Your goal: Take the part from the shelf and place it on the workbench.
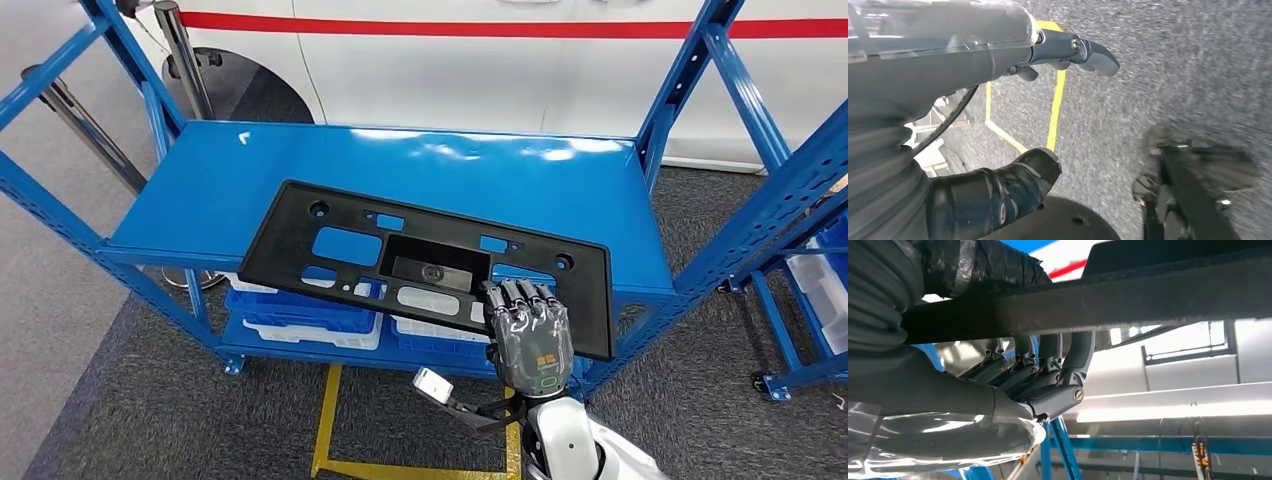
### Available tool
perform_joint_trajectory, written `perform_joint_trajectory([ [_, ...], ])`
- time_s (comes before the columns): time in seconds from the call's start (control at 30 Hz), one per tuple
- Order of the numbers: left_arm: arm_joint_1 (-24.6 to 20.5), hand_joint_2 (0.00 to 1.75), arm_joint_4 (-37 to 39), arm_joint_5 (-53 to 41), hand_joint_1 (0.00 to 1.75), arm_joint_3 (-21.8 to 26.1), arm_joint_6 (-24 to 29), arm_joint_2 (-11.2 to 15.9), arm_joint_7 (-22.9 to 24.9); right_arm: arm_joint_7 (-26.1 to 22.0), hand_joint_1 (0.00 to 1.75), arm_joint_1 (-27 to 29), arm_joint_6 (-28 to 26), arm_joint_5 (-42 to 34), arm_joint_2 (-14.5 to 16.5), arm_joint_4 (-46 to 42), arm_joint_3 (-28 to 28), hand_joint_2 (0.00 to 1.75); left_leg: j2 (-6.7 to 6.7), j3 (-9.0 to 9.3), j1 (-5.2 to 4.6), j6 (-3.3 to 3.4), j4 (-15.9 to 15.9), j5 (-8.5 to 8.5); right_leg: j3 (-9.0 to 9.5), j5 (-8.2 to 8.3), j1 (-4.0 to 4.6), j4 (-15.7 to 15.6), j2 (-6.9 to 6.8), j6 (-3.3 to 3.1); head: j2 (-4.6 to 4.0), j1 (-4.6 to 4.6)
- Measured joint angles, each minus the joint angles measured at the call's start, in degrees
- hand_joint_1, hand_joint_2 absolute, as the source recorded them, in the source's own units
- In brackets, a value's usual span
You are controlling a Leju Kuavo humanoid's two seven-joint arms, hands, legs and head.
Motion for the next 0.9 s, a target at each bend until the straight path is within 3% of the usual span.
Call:
perform_joint_trajectory([
  [0.07,0.03,1.75,0.0,-0.24,0.0,0.02,0.0,-0.01,-0.04,-2.49,1.75,2.85,-1.76,-0.11,1.31,0.08,-0.74,1.75,0.0,2.21,-0.02,0.18,1.15,1.8,-1.6,1.15,0.27,0.15,-0.3,0.0,0.0,0.0],
  [0.13,0.11,1.75,0.0,-0.05,0.0,0.03,0.0,0.02,-0.18,-10.07,1.75,7.16,-2.43,-2.2,4.27,-0.01,-3.0,1.75,-0.11,8.15,-0.16,0.65,-5.16,4.18,-2.84,2.2,0.39,0.3,-0.44,0.06,0.0,-0.01],
  [0.2,0.14,1.75,0.01,0.44,0.0,0.07,0.0,0.09,-0.48,-22.84,1.75,11.31,-2.45,-10.16,7.96,-0.12,-5.73,1.75,-0.27,14.09,-0.55,1.27,-13.64,3.38,-3.4,3.21,0.42,0.24,-0.46,0.41,0.0,-0.01],
  [0.27,0.09,1.75,0.02,0.9,0.0,0.11,0.0,0.15,-0.86,-34.71,1.75,14.1,-2.07,-22.78,10.92,-0.09,-7.29,1.75,-0.33,15.93,-0.96,1.76,-17.41,2.73,-3.47,4.39,0.3,-0.26,-0.53,1.04,0.0,-0.01],
  [0.33,0.01,1.75,0.02,1.22,0.0,0.14,-0.01,0.1,-1.1,-41.02,1.75,15.78,-0.45,-34.39,12.76,-0.06,-8.26,1.75,-0.14,15.38,-0.76,2.31,-18.19,4.22,-3.74,4.51,0.32,-0.36,-0.48,1.7,0.0,0.03],
  [0.37,-0.03,1.75,0.01,1.35,0.0,0.14,-0.02,0.07,-1.15,-42.98,1.75,16.46,1.16,-39.47,13.46,-0.07,-8.91,1.75,0.07,14.9,-0.63,2.72,-18.56,5.09,-4.12,2.98,0.39,0.59,-0.33,1.95,0.0,0.06],
  [0.47,0.12,1.75,0.01,1.58,0.0,0.13,-0.13,-0.02,-1.2,-48.71,1.75,18.43,7.59,-52.28,14.84,-0.07,-11.03,1.75,0.66,12.54,-0.61,3.5,-18.54,7.24,-6.0,-5.63,0.33,9.33,0.04,2.4,0.0,0.06],
  [0.5,0.2,1.75,0.02,1.62,0.0,0.12,-0.17,-0.02,-1.2,-50.26,1.75,18.96,9.68,-55.07,15.13,-0.05,-11.57,1.75,0.77,11.48,-0.64,3.46,-18.23,7.88,-6.35,-6.96,0.24,12.71,0.05,2.57,0.0,0.05],
  [0.53,0.24,1.75,0.02,1.65,0.0,0.11,-0.19,-0.01,-1.2,-51.49,1.75,19.38,11.53,-57.29,15.41,-0.02,-12.02,1.75,0.85,10.34,-0.64,3.39,-17.82,8.49,-6.18,-6.8,0.09,14.99,0.05,2.74,0.0,0.05],
  [0.57,0.2,1.75,0.02,1.68,0.0,0.11,-0.2,0.01,-1.2,-52.5,1.75,19.71,13.21,-59.24,15.64,0.02,-12.43,1.75,0.89,9.08,-0.62,3.25,-17.32,9.03,-5.18,-5.45,-0.12,15.51,0.04,2.9,0.0,0.04],
  [0.6,0.16,1.75,0.02,1.69,0.0,0.11,-0.2,0.02,-1.19,-53.29,1.75,19.99,14.76,-61.13,15.91,0.05,-12.76,1.75,0.88,7.92,-0.56,3.05,-16.74,9.46,-3.23,-3.78,-0.35,14.01,0.03,3.04,0.0,0.03],
  [0.63,0.12,1.75,0.02,1.7,0.0,0.11,-0.2,0.03,-1.19,-53.93,1.75,20.22,16.15,-62.87,16.16,0.07,-13.04,1.75,0.86,6.85,-0.51,2.82,-16.05,9.8,-0.49,-3.02,-0.57,10.83,0.03,3.13,0.0,0.03],
  [0.67,0.11,1.75,0.02,1.71,0.0,0.11,-0.2,0.04,-1.16,-54.49,1.75,20.4,17.39,-64.39,16.43,0.08,-13.25,1.75,0.83,5.92,-0.49,2.55,-15.3,10.07,2.53,-3.33,-0.56,6.68,0.07,3.11,0.0,0.02],
  [0.73,0.13,1.75,0.02,1.71,0.0,0.1,-0.21,0.07,-1.1,-55.28,1.75,20.64,19.05,-66.35,16.84,0.08,-13.57,1.75,0.77,4.8,-0.46,1.86,-14.39,10.78,6.11,-5.06,-0.26,0.88,0.19,2.66,0.0,-0.01],
  [0.77,0.15,1.75,0.02,1.71,0.0,0.1,-0.21,0.07,-1.08,-55.49,1.75,20.75,19.4,-66.77,16.98,0.08,-13.69,1.75,0.75,4.51,-0.4,1.48,-14.3,11.27,6.46,-5.35,0.06,-0.21,0.24,2.25,0.0,-0.03],
  [0.83,0.29,1.75,0.07,1.71,0.0,0.08,-0.21,0.07,-1.07,-55.77,1.75,20.96,20.04,-67.47,17.16,0.09,-13.93,1.75,0.6,3.92,-0.12,0.76,-14.27,11.58,5.55,-4.3,0.09,-0.54,0.11,1.27,0.0,-0.01],
  [0.87,0.34,1.75,0.09,1.71,0.0,0.07,-0.21,0.04,-1.07,-55.94,1.75,21.03,20.56,-67.99,17.28,0.09,-14.03,1.75,0.49,3.41,0.03,0.44,-13.47,10.31,4.93,-3.57,0.04,-0.71,0.0,0.7,0.0,-0.01],
  [0.9,0.4,1.75,0.11,1.71,0.0,0.06,-0.21,0.01,-1.05,-56.14,1.75,21.08,21.12,-68.54,17.4,0.09,-14.11,1.75,0.4,2.76,0.17,0.14,-11.69,7.99,4.21,-2.78,-0.08,-0.88,-0.09,0.25,0.0,-0.02],
])
